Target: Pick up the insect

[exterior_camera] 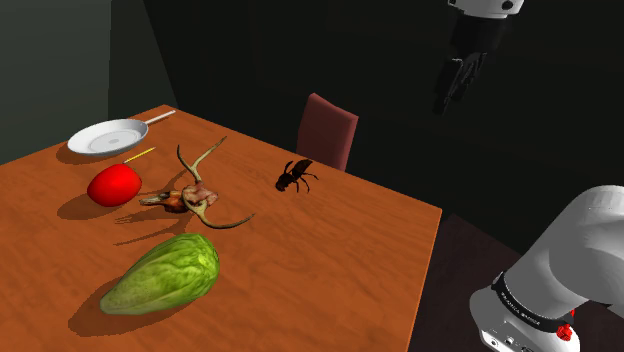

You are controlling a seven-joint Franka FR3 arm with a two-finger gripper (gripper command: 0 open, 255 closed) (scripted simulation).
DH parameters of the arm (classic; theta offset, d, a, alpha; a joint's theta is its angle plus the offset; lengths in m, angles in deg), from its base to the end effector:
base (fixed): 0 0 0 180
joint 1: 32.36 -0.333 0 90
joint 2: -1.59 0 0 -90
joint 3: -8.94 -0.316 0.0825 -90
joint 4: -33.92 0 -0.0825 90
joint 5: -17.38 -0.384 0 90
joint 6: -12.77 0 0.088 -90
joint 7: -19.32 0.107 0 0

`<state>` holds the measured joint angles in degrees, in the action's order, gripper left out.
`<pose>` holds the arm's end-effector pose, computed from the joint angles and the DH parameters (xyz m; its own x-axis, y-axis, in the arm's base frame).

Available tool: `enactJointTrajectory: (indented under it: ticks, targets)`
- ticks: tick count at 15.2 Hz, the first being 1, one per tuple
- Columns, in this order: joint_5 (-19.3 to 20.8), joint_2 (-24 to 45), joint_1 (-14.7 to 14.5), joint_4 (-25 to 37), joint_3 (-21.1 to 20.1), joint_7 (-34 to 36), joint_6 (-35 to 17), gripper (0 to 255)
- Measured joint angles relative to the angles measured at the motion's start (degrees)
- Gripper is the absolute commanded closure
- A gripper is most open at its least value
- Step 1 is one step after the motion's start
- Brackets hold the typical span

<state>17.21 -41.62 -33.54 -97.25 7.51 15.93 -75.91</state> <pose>0.3135 0.0172 0.6099 0.9951 0.0981 0.0116 0.0979 -0.9951 0.0148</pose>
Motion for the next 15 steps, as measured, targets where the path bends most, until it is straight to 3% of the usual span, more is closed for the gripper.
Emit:
enactJointTrajectory:
  ticks: [4,15]
  targets:
    - [0.08,2.53,-0.53,-1.13,0.12,-1.33,-3.91,0]
    - [0.01,18.77,-3.24,-4.9,0.0,-7.77,-25.67,0]
